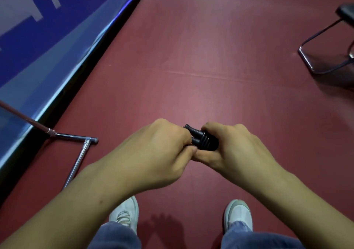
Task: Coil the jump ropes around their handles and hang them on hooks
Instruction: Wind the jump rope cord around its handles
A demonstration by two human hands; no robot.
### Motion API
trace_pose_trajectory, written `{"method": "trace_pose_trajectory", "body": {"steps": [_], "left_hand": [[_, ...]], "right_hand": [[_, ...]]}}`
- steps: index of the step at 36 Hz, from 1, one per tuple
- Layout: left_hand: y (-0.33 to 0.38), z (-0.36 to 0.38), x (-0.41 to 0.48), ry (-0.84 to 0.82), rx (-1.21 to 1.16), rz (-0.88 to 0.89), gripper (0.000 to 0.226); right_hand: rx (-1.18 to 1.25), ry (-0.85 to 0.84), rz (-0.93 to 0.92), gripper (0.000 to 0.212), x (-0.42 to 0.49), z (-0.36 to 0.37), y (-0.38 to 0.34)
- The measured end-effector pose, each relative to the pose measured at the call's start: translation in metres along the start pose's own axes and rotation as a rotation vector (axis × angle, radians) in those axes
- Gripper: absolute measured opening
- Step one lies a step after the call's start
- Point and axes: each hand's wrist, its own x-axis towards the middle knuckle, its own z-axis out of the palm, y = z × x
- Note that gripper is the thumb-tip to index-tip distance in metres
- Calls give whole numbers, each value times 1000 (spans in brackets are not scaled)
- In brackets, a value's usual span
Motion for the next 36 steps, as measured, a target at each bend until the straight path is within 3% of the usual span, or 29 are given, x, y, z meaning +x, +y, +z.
{"method": "trace_pose_trajectory", "body": {"steps": [5, 11, 17, 24, 27, 31, 36], "left_hand": [[-6, -7, 5, 72, -57, 42, 43], [-11, -13, 13, 90, -176, 64, 37], [-10, -23, 13, -50, -474, -69, 24], [-21, -16, 14, -83, -1020, -108, 20], [-17, -10, 15, -2, -1065, -127, 23], [-11, -5, 18, 52, -1103, -165, 49], [-11, -5, 17, 19, -1312, -113, 21]], "right_hand": [[5, 7, 7, 53, -3, 3, -10], [-10, -69, -104, 58, -7, 1, -10], [-54, -176, -285, 70, -18, -1, -13], [243, -94, -425, 42, -21, -6, -16], [401, -78, -372, 43, -20, -9, -11], [652, -50, -281, 43, -17, -13, -3], [869, 22, -230, 40, -15, -16, 4]]}}
